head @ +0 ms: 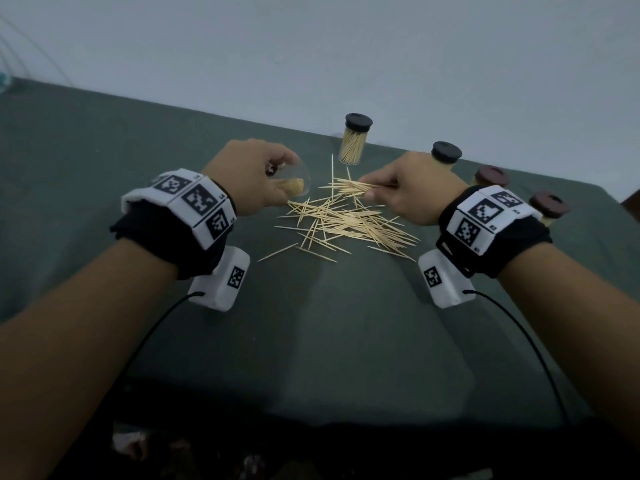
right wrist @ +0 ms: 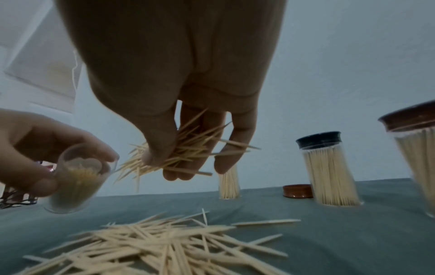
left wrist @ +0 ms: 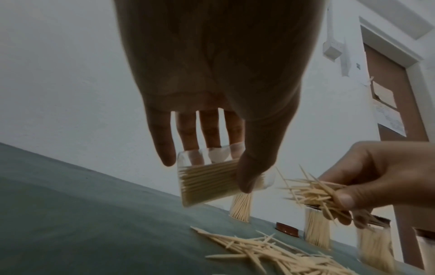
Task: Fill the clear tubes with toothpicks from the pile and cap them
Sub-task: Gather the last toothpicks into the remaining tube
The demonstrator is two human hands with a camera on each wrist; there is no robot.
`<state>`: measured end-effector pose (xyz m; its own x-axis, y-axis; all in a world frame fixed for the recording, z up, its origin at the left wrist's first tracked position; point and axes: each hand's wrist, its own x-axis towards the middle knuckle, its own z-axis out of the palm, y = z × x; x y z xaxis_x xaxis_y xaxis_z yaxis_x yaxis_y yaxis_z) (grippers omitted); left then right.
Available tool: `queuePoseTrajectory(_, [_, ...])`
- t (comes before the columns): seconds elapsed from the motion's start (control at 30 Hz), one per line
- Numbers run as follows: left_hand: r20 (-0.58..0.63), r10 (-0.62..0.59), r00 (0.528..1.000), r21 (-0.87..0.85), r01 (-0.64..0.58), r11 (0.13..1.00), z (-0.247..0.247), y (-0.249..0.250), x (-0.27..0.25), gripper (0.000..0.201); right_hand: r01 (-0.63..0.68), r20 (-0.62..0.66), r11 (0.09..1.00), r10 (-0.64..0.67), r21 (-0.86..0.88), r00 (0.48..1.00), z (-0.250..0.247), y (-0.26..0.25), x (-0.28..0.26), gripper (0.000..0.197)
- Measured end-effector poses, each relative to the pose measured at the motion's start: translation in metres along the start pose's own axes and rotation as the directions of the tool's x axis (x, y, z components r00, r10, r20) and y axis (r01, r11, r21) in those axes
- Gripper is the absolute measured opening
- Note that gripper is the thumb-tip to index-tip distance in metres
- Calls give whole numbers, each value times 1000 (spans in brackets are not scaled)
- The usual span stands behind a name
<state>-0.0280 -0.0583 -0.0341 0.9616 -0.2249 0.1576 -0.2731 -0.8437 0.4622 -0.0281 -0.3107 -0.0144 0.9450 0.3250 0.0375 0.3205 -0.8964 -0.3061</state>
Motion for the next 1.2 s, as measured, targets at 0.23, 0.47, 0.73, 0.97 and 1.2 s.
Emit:
queuePoseTrajectory(0.23, [59,-9,998,-37,11,999,2,6,-3,55,59,-61,996,-55,69,997,-7,-11,-1,21])
queuePoseTrajectory(0.47, [29,-1,1000,-70,3,998,0,9,-4,53,58,5,997,-58,47,998,-8,-19,-5,21])
queuePoseTrajectory(0.73, [-1,78,997,131,-77,988,1,10,-3,52,65,154,987,-43,-144,987,-8,-26,-9,26])
queuePoseTrajectory(0.97, [65,134,989,138,-142,980,6,16,-3,49,84,165,985,-58,-150,985,-6,-29,-7,26])
queuePoseTrajectory(1.2, [80,132,988,83,-139,987,3,20,-7,57,53,45,999,-53,0,998,-8,-26,-8,21])
